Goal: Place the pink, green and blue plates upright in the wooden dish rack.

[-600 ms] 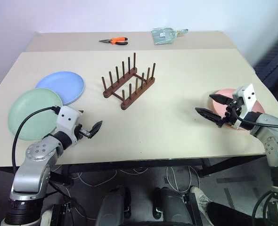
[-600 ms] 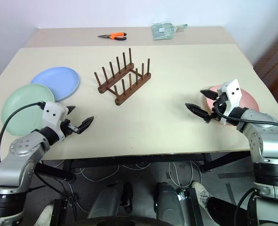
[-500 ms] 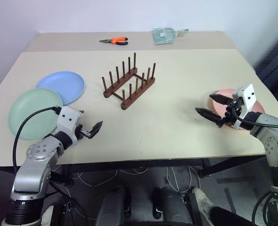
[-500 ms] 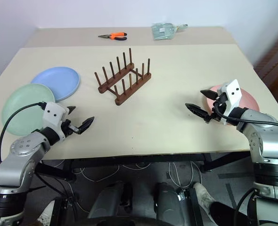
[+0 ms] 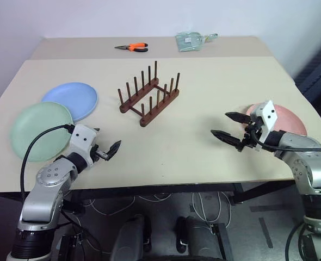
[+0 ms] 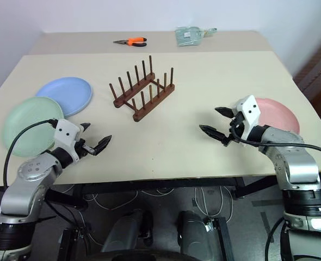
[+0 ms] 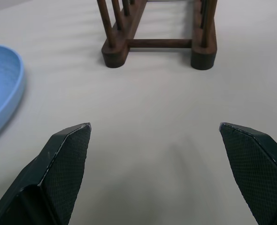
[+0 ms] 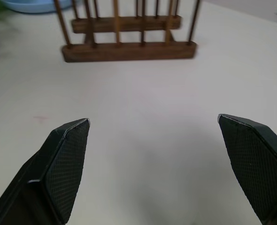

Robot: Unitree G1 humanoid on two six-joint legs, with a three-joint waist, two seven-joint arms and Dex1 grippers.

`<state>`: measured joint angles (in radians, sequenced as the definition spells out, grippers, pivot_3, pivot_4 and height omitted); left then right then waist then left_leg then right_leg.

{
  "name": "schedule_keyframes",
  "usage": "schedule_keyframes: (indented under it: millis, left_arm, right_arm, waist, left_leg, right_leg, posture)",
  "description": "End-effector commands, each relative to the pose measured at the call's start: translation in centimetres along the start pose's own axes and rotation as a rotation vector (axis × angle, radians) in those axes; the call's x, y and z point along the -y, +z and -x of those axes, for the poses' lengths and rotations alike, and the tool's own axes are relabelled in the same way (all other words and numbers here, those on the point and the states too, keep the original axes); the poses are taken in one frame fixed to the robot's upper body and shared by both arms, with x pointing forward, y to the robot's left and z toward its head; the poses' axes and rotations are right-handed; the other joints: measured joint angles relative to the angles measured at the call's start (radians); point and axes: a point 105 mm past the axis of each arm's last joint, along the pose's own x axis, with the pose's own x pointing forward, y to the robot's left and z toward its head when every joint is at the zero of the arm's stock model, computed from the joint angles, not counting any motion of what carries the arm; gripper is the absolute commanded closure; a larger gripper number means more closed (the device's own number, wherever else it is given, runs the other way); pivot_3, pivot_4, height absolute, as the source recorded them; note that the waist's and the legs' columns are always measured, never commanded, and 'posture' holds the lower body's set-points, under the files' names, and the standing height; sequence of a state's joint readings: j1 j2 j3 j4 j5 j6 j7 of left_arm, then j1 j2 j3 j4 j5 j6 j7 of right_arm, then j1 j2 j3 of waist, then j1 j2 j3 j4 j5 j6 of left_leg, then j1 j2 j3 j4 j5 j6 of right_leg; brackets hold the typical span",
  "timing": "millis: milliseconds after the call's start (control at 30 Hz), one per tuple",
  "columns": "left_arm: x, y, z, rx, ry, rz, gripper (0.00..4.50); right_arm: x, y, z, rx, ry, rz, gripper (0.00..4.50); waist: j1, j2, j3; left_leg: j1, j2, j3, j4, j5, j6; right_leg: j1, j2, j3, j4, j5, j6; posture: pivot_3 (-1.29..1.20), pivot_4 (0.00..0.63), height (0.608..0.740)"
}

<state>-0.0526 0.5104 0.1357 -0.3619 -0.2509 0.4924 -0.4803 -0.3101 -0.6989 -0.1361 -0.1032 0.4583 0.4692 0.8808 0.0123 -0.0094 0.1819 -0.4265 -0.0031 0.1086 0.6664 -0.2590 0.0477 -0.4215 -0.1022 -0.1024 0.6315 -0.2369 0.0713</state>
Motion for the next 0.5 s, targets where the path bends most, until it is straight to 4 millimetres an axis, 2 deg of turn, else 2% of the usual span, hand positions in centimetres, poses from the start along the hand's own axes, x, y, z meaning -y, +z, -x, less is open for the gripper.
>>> schedule_keyframes:
  millis: [33,267,500]
  left_arm:
    - [1.1,0.5,-1.2,0.016,-0.035,0.002,0.0]
    - [3.1,0.2,-7.9,-0.033,-0.058,0.006,0.0]
    - [5.1,0.6,-11.8,-0.029,-0.113,-0.014,0.0]
  right_arm:
    - [-1.8,0.6,-0.6,0.035,0.052,-0.009,0.04]
    - [-3.3,0.8,-1.2,0.076,0.002,0.015,0.04]
    - [-4.2,0.4,-1.8,0.084,-0.014,0.005,0.04]
  waist:
    - [0.002,0.0,0.0]
    - [0.005,0.0,-0.001]
    - [0.001,0.0,-0.001]
  left_leg:
    - [0.0,0.0,0.0,0.0,0.0,0.0]
    - [0.0,-0.001,0.0,0.001,0.0,0.001]
    - [0.0,-0.001,0.001,0.002,0.0,0.001]
  right_leg:
    - [0.0,0.0,0.0,0.0,0.0,0.0]
    - [0.001,0.001,-0.001,0.0,0.0,0.001]
    - [0.001,0.001,-0.001,0.001,0.0,0.001]
  posture:
    - [0.0,0.15,0.74]
    - [0.0,0.15,0.74]
    - [0.0,0.15,0.74]
